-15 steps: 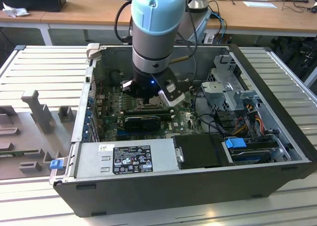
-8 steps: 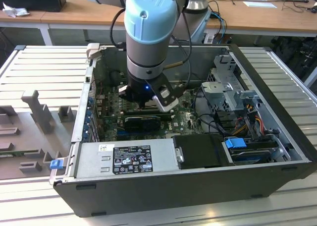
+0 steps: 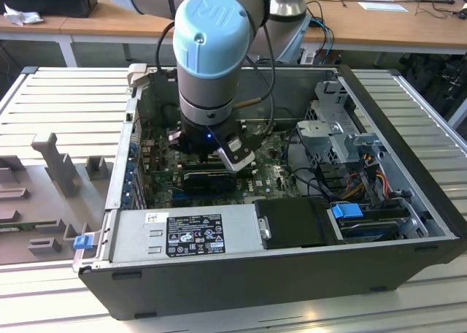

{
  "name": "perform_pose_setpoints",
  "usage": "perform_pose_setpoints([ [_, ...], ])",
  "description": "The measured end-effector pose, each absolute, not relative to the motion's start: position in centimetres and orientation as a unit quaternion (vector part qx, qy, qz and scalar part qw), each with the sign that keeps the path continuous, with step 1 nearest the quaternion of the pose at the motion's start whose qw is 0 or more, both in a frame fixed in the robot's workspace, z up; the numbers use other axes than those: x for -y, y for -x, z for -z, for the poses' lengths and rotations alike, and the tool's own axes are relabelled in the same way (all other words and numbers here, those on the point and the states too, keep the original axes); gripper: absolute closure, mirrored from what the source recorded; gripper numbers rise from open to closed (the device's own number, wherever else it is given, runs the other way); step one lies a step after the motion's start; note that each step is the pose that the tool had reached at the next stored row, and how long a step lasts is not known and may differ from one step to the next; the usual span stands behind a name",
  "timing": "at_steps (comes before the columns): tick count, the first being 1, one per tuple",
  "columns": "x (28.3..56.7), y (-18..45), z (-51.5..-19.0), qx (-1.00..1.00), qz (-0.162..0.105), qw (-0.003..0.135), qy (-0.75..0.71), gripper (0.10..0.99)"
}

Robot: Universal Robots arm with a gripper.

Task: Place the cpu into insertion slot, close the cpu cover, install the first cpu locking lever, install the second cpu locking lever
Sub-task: 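Install the second cpu locking lever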

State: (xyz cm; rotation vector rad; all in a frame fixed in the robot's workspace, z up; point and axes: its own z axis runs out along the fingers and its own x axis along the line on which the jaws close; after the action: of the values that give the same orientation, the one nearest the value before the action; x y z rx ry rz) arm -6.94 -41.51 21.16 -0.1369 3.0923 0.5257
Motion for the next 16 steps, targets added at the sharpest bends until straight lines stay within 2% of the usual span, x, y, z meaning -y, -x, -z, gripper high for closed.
perform_pose_setpoints([
  [5, 41.5, 7.0, -19.9, -0.985, -0.17, 0.001, 0.044, 0.98],
  [16, 40.9, 7.3, -19.4, -0.983, -0.179, 0.002, 0.044, 0.98],
])
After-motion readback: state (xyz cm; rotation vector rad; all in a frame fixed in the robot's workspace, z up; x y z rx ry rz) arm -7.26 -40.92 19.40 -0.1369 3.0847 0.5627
